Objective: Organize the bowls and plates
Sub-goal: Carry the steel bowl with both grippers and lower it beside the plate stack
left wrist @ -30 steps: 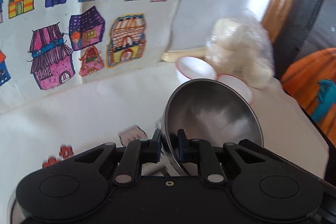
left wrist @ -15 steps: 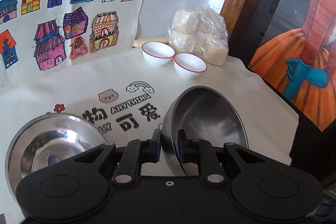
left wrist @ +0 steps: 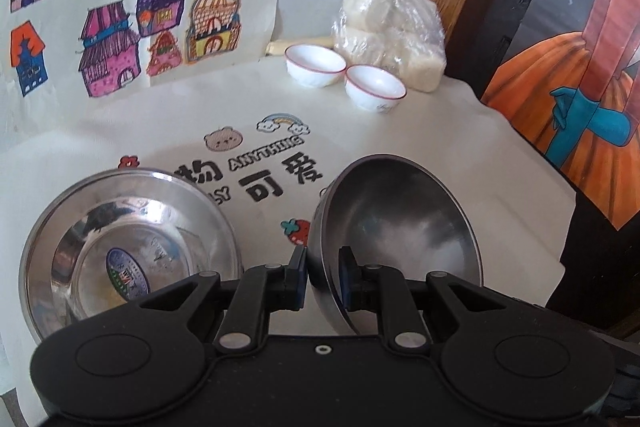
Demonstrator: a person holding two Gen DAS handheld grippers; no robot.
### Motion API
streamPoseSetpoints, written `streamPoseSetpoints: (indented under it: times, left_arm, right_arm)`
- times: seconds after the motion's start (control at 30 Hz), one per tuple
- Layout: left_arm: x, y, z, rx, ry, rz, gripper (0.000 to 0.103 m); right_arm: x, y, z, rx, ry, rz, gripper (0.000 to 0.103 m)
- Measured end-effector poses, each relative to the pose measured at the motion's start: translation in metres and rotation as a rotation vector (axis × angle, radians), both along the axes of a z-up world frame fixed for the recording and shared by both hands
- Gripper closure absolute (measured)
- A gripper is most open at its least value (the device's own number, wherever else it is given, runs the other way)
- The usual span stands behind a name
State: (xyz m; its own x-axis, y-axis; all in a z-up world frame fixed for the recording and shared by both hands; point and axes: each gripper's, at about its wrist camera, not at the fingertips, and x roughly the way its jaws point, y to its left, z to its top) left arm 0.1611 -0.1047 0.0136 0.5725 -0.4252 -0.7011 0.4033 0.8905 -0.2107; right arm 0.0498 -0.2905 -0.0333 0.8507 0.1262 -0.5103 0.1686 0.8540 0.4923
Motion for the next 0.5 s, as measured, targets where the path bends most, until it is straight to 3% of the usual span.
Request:
streamPoseSetpoints:
  times: [0.3, 0.5]
  left_arm:
    - [0.011, 0.002, -0.014, 0.019, 0.048, -0.002, 0.085]
    - [0.015, 0.0, -0.015, 0.032, 0.032, 0.003, 0.082]
  right_arm:
    - [0.007, 0.0, -0.005, 0.002, 0.023, 0.021, 0.082]
    - [0.009, 0.0, -0.007, -0.008, 0.012, 0.023, 0.077]
